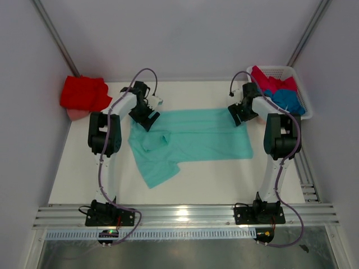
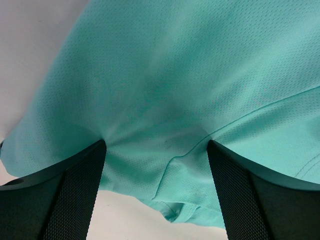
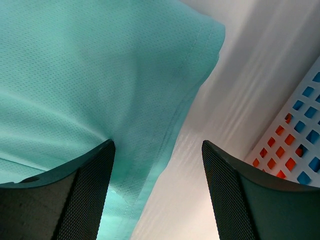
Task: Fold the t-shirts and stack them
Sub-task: Fold the tshirt
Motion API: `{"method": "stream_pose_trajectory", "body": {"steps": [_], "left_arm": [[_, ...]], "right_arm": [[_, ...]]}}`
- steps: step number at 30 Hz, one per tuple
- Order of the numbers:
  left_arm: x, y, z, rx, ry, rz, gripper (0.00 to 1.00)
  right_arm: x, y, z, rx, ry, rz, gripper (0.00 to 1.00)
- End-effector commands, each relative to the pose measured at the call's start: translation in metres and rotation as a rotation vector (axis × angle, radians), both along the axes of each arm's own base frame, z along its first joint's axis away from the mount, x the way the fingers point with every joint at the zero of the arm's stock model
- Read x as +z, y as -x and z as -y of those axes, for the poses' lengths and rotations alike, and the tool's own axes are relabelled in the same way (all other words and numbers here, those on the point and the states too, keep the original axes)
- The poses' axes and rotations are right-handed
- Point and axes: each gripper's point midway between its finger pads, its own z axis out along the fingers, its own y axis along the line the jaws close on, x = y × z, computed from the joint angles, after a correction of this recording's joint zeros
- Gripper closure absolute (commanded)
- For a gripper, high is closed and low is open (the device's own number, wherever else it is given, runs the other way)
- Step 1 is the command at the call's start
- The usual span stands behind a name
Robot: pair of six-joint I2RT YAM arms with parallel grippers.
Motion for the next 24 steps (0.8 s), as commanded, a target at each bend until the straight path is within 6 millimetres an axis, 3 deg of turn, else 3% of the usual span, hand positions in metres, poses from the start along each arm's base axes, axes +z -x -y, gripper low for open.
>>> {"method": "stream_pose_trajectory", "body": {"steps": [1,14,24], "left_arm": [[-0.014,0.008,-0.020,0.033,-0.057,-0.037,0.16],[-0.019,0.002,-0.029,0.032,-0.106,-0.017,0.16],[-0.019,0.004,-0.041,0.046,-0.126,-0.014,0.16]], "right_arm": [[0.030,-0.018,-0.004,-0.006,-0.051,0.096,0.26],[0.032,-0.022,0.004,-0.010,-0.011,0.123,0.25],[0.047,-0.029,0.000,-0.009,-0.029,0.181,0.26]]}}
